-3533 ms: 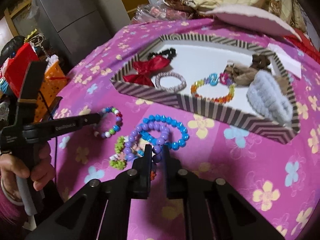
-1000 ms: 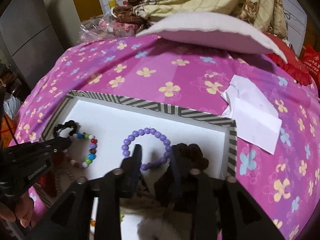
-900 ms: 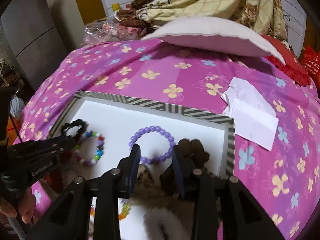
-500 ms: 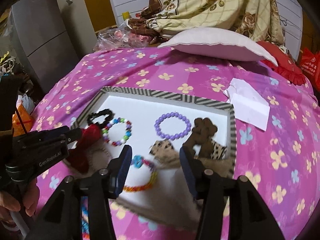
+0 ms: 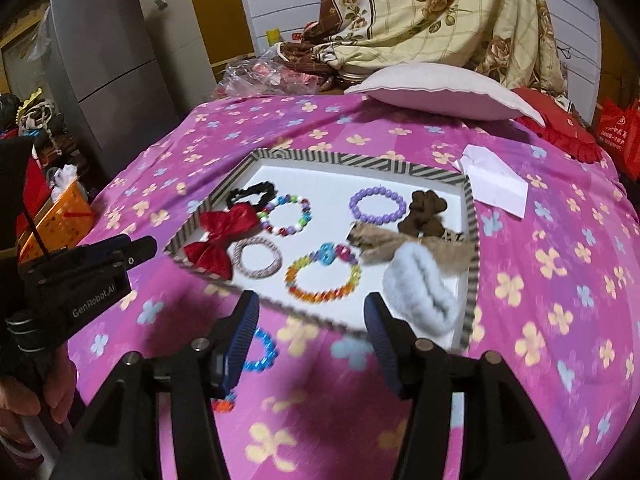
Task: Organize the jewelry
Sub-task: 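Open both tools in the tray and withdraw them, then move both tools toward the blue and green beaded bracelets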
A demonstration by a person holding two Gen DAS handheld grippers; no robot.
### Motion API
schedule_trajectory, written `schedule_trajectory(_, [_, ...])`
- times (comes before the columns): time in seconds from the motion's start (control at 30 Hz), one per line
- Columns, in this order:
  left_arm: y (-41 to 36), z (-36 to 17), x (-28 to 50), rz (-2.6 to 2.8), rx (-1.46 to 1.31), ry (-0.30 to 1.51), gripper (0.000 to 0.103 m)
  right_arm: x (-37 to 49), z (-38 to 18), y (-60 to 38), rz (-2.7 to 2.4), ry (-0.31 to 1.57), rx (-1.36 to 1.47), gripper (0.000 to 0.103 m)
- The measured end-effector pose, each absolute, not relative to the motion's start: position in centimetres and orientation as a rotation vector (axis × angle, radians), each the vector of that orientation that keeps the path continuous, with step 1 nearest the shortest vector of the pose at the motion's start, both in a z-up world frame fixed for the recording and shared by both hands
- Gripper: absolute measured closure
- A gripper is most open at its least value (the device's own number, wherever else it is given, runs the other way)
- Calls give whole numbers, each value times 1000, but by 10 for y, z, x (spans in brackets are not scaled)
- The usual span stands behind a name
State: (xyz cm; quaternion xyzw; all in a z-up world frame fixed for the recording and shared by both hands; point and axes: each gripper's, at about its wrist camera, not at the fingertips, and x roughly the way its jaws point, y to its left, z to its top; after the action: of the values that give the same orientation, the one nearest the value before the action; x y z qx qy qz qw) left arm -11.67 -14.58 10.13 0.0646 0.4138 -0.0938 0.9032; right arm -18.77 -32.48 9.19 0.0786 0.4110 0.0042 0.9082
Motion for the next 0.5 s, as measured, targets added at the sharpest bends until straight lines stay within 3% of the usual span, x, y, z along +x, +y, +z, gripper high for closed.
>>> schedule_trajectory(0.5, [-116,107,-178,-166,116,800,78,-238,93,-290,46,846,133,40])
